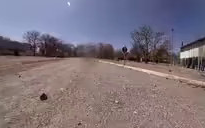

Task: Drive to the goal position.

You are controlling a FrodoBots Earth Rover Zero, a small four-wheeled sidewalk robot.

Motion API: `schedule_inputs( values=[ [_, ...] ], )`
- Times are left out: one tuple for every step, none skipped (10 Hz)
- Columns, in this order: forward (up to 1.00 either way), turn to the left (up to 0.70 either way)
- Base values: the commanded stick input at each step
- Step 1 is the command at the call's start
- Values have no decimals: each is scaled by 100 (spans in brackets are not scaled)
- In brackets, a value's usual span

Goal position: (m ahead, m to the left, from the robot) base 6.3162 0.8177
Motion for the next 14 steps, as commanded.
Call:
schedule_inputs(
  values=[
    [100,0],
    [100,0],
    [100,0],
    [100,0],
    [100,0],
    [100,0],
    [100,0],
    [100,0],
    [100,0],
    [100,0],
    [100,0],
    [100,0],
    [100,0],
    [100,0]
  ],
)
